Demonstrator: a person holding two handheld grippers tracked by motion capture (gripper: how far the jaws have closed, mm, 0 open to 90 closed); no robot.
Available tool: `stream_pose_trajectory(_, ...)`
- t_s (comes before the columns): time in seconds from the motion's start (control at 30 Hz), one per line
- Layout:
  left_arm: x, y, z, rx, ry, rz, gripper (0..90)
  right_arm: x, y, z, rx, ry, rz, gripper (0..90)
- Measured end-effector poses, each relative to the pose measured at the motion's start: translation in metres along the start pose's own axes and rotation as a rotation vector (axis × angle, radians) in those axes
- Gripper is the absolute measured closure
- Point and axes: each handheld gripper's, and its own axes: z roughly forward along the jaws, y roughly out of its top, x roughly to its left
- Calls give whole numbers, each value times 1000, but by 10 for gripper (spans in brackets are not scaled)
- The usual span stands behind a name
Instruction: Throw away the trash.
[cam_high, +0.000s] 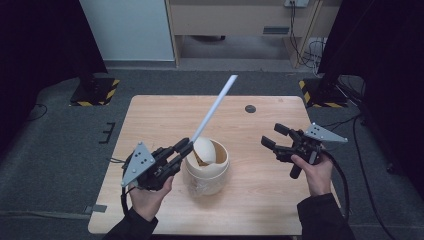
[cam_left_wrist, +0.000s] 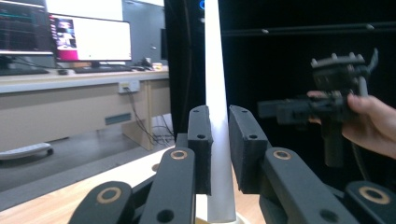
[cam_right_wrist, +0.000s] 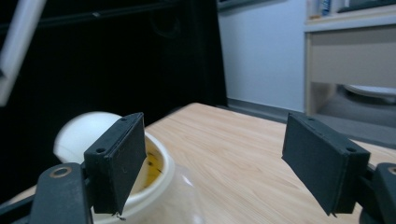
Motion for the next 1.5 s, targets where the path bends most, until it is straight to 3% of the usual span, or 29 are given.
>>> stream_pose_trajectory(0.17,-15,-7,13,33,-47,15,792,11,9,4,-31,54,1,223)
stream_pose_trajectory(0.43,-26,-14,28,69,-83,28,791,26,16,11,-42,111,-4,235)
stream_pose_trajectory(0.87,-41,-27,40,117,-128,52,792,34,20,13,-46,163,8,277)
stream_pose_trajectory(1.0,-44,-30,42,128,-137,55,792,35,20,13,-40,185,32,309)
stream_pose_trajectory(1.33,-48,-34,45,148,-153,60,792,37,19,14,-22,251,80,493)
stream_pose_trajectory(1.5,-49,-37,47,159,-163,54,791,40,20,12,-29,301,122,672)
